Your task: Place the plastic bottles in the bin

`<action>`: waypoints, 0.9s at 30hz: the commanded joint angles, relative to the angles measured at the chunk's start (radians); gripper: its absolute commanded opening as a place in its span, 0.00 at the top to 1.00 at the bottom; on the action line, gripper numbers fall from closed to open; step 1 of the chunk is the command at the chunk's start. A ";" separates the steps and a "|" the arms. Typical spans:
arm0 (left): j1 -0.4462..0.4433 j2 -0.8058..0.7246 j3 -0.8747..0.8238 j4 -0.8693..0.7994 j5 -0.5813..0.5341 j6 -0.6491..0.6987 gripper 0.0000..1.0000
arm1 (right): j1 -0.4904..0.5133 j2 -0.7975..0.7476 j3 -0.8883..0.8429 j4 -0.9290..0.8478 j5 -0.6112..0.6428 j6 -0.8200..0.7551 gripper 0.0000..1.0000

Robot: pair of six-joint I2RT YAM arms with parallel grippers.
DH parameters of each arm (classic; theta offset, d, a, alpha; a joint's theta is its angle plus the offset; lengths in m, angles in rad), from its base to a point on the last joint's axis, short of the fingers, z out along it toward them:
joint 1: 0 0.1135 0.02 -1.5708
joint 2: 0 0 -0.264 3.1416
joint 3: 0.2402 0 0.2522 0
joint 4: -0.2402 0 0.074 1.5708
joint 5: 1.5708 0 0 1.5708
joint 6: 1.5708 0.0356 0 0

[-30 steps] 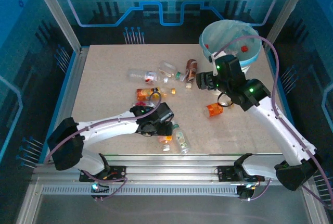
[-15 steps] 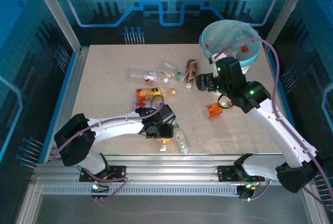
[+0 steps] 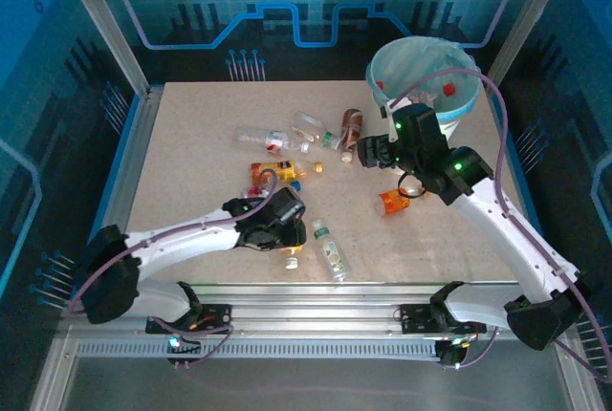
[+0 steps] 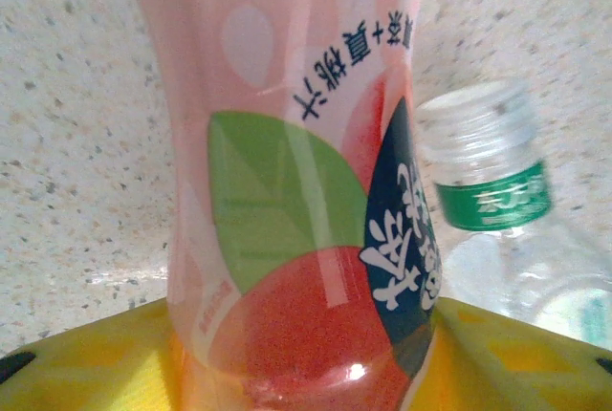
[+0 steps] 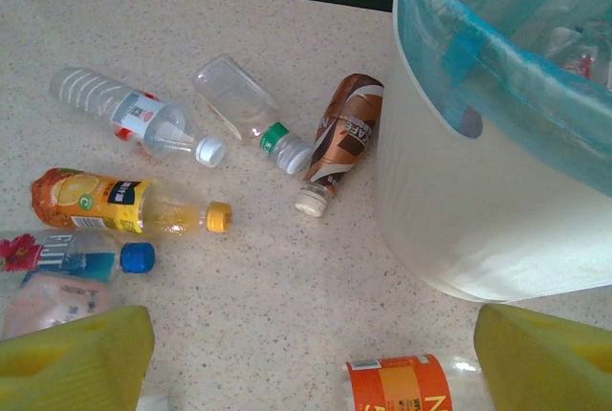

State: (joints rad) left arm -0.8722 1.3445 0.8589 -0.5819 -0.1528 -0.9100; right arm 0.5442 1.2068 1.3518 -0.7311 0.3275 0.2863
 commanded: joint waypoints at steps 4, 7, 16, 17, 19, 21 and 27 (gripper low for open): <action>0.009 -0.157 0.001 -0.029 -0.089 0.122 0.42 | 0.009 0.003 0.042 0.021 -0.032 -0.012 0.12; 0.008 -0.234 0.011 -0.013 -0.131 0.199 0.43 | 0.009 -0.005 0.045 0.042 -0.080 -0.018 0.12; -0.007 -0.398 0.071 0.140 -0.156 0.608 0.44 | -0.001 -0.105 -0.054 0.288 -0.584 -0.100 0.12; -0.021 -0.407 0.084 0.154 -0.162 0.672 0.44 | -0.001 -0.119 -0.067 0.319 -0.636 -0.106 0.12; -0.048 -0.422 0.107 0.182 -0.165 0.791 0.45 | -0.001 -0.144 -0.086 0.373 -0.718 -0.111 0.11; -0.071 -0.433 0.121 0.210 -0.153 0.885 0.46 | -0.001 -0.171 -0.103 0.421 -0.781 -0.119 0.08; -0.096 -0.451 0.129 0.301 0.012 1.055 0.46 | -0.001 -0.205 -0.122 0.483 -0.891 -0.145 0.02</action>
State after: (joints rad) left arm -0.9569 0.9070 0.9642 -0.3595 -0.2390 -0.0109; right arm 0.5430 1.0122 1.2377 -0.3267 -0.4492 0.1734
